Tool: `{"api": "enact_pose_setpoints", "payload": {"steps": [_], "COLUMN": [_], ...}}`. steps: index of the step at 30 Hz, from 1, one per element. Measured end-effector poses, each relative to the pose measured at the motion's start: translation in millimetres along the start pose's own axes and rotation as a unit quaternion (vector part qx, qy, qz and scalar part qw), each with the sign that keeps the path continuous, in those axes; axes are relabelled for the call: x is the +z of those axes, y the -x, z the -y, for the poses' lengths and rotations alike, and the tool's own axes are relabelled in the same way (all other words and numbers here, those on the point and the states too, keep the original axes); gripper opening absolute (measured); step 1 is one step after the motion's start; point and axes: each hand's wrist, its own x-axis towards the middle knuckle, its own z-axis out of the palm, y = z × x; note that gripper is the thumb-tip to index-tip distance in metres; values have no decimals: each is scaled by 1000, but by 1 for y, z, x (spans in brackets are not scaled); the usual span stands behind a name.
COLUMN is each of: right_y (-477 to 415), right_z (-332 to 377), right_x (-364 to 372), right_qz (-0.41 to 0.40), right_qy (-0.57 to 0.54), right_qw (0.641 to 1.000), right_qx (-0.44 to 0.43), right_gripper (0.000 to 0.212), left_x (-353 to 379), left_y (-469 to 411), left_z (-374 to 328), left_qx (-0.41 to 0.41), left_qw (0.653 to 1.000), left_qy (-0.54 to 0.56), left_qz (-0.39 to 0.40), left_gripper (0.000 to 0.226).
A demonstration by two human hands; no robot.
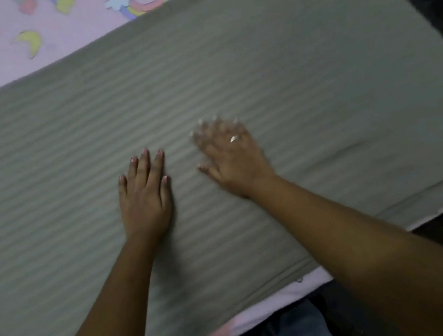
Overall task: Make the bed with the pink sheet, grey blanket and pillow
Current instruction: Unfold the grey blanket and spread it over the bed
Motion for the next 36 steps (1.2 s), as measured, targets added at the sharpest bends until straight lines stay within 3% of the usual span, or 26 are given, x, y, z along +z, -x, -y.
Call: {"api": "enact_pose_setpoints", "payload": {"steps": [5,10,12,14,16,18,20,21,23,26,29,31,32,33,34,36], "right_y": [66,77,34,-30,-90,-130,-147,-146,-125,-56,1,10,-2,-21,-47,-115], "right_z": [147,183,165,129,83,57,82,111,186,284,334,336,326,312,292,233], "right_x": [33,28,17,7,-10,-18,-11,-2,19,43,54,58,58,52,47,30], "right_qz": [57,97,59,6,-32,-44,-47,-51,-53,-16,83,75,64,53,29,-43], "right_qy": [4,-5,-66,-66,-25,-2,6,22,34,-21,-105,-135,-132,-121,-115,-103], "right_qw": [978,858,888,956,993,997,992,995,997,968,874,797,784,795,829,926], "right_qx": [-200,-505,-451,-286,-108,56,115,87,-48,-248,-468,-584,-604,-592,-547,-360], "right_gripper": [68,56,59,69,76,71,70,73,77,72,51,50,50,50,52,63], "left_x": [-17,-35,-42,-46,-49,-53,-57,-60,-65,-75,-85,-89,-90,-91,-90,-87], "left_y": [71,123,129,128,118,103,87,79,65,47,32,24,20,16,13,8], "left_z": [76,149,170,186,196,208,221,225,234,244,251,253,254,254,255,256], "left_qx": [-93,-175,-216,-243,-255,-260,-265,-264,-260,-234,-217,-208,-203,-199,-197,-192], "left_qw": [995,984,976,969,966,963,960,959,959,965,971,974,976,976,977,977], "left_qy": [5,-20,-15,-1,13,28,47,58,83,100,90,78,76,77,79,80], "left_qz": [18,0,-20,-35,-50,-69,-81,-83,-77,-66,-51,-35,-32,-32,-34,-41], "left_gripper": [55,58,58,59,57,53,51,51,50,49,49,50,51,51,51,52]}}
